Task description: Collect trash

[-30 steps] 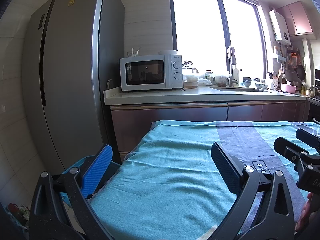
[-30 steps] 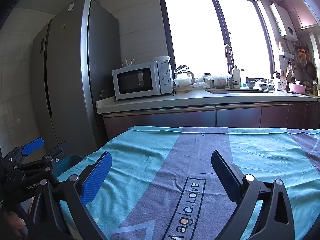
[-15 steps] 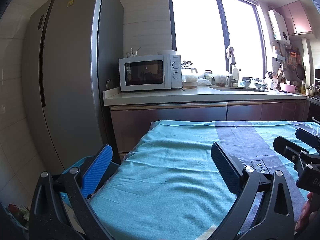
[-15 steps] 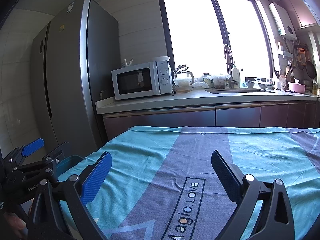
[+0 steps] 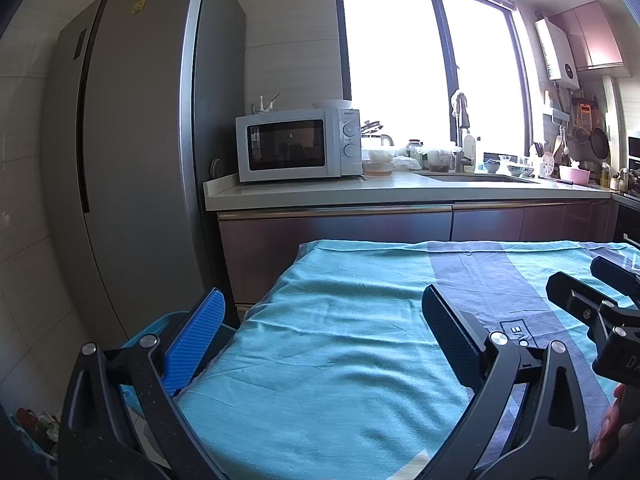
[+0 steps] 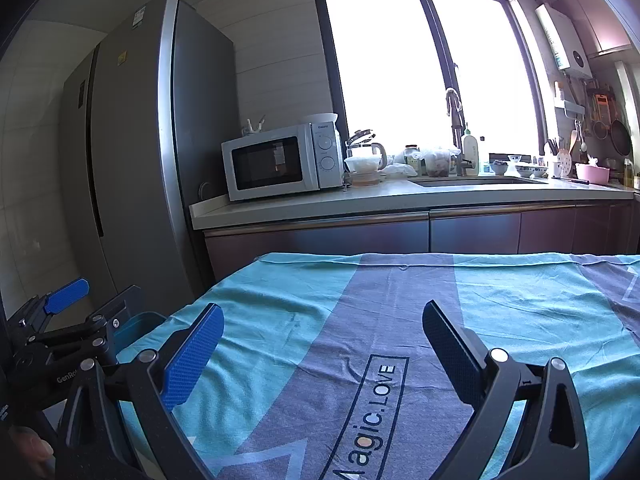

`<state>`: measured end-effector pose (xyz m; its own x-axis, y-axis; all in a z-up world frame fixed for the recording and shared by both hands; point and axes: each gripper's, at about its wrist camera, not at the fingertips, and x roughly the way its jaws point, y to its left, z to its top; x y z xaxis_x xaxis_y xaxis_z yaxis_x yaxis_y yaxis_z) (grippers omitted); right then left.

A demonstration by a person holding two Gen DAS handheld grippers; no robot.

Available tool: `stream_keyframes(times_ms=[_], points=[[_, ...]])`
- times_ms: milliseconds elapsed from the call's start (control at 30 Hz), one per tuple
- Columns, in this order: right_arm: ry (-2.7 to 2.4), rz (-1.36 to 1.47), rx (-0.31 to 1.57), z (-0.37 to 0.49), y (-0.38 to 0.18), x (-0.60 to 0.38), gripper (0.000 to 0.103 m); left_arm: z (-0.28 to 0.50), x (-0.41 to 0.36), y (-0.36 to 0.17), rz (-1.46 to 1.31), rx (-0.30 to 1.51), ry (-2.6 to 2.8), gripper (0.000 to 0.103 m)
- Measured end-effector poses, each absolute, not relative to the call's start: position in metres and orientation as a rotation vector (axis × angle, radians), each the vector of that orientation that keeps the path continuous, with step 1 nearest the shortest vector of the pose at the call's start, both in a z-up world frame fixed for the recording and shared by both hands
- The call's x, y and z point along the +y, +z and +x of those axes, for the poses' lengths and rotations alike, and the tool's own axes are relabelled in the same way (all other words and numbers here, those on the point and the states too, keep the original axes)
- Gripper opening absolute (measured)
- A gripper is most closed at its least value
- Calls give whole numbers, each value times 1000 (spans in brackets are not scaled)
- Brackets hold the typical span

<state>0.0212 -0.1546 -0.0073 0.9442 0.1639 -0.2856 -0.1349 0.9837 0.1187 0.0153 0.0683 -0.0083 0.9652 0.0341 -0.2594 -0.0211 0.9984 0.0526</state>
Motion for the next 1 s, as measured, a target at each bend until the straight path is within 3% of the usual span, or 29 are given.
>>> stream_keyframes(times_ms=[1000], points=[[128,114,294,23,-9,-163,96,27,56,-11,63,289,-41,97]])
